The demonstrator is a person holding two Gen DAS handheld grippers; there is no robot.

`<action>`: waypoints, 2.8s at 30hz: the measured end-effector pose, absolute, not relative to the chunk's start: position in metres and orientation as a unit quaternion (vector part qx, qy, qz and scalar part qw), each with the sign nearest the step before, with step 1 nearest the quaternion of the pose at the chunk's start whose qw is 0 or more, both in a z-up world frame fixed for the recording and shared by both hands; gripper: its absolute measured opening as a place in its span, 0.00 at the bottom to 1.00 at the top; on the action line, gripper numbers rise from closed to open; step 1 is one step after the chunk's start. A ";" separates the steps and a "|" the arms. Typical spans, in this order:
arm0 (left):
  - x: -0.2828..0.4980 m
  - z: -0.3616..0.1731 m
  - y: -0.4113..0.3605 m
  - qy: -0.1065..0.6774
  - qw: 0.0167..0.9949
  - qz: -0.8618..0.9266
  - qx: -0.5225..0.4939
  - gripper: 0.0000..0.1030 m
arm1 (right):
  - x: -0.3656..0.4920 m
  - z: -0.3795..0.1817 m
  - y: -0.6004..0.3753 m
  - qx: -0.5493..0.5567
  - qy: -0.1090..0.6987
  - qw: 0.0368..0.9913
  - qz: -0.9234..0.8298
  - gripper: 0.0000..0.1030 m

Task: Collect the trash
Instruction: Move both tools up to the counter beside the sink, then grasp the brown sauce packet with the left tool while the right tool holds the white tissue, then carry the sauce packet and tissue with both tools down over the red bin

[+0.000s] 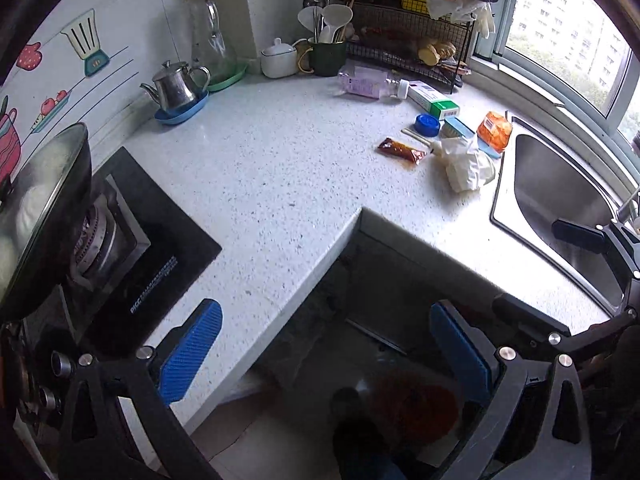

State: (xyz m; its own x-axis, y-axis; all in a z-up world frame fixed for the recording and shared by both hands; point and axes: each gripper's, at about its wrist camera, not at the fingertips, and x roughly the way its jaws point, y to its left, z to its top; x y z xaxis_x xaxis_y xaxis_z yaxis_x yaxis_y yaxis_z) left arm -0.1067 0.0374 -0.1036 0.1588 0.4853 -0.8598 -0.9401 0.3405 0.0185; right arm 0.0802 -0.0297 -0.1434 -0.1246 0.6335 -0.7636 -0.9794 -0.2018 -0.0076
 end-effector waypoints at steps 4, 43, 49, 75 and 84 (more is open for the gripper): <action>-0.092 -0.100 0.084 0.420 0.720 0.482 -0.270 1.00 | 0.092 -0.138 0.009 -0.317 0.279 0.594 0.684 0.98; 0.031 -0.161 0.232 0.527 0.791 0.256 -0.180 0.88 | 0.176 -0.149 0.126 -0.302 0.410 0.647 0.567 0.03; 0.053 -0.178 0.243 0.554 0.795 0.206 -0.137 0.69 | 0.187 -0.156 0.126 -0.298 0.435 0.642 0.557 0.03; 0.073 -0.204 0.263 0.558 0.793 0.146 -0.196 0.06 | 0.195 -0.171 0.127 -0.275 0.473 0.637 0.543 0.04; 0.045 -0.167 0.234 0.521 0.803 0.176 -0.228 0.05 | 0.187 -0.157 0.116 -0.269 0.458 0.638 0.558 0.04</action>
State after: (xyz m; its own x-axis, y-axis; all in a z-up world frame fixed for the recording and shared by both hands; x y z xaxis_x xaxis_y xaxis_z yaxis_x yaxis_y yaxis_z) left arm 0.0452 0.2342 -0.1674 0.3946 0.0458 -0.9177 -0.5206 0.8341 -0.1823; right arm 0.1873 0.1163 -0.1567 -0.0414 0.4649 -0.8844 -0.9582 0.2323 0.1670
